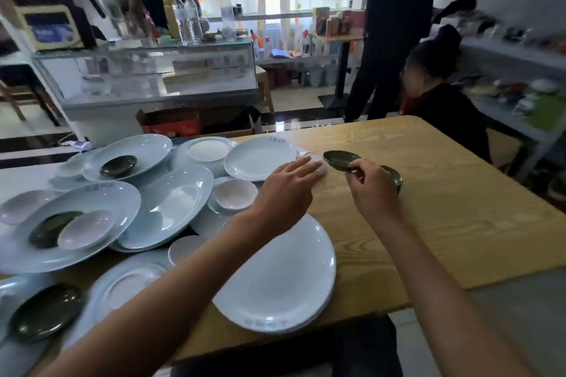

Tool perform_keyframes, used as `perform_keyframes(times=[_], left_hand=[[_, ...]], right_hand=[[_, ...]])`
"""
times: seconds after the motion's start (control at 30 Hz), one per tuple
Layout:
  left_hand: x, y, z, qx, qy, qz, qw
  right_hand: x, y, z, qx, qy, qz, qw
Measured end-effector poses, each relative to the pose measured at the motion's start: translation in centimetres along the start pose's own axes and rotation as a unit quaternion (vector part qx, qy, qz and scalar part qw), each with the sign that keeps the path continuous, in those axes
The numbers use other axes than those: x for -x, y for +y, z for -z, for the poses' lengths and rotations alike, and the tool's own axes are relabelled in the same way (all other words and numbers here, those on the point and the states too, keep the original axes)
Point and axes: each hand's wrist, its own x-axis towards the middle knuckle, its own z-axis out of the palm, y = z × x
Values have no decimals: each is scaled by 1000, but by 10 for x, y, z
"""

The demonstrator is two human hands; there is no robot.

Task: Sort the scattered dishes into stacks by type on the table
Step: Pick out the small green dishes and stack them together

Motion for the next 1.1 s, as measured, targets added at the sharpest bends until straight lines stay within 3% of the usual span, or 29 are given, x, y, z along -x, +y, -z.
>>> perform_keyframes(times=[0.2, 0.6, 0.9, 1.1], left_hand=[[-7, 22, -22, 25, -25, -22, 999], [1, 17, -29, 18, -69, -4, 997], [15, -5, -17, 10, -62, 52, 997], [49, -39, 11, 13, -35, 148, 988]], right_hand=[[5, 41, 15, 96, 43, -74, 992], [6, 46, 15, 153, -16, -110, 982], [15, -16, -11, 125, -31, 37, 991], [18, -79, -43, 92, -55, 138, 985]])
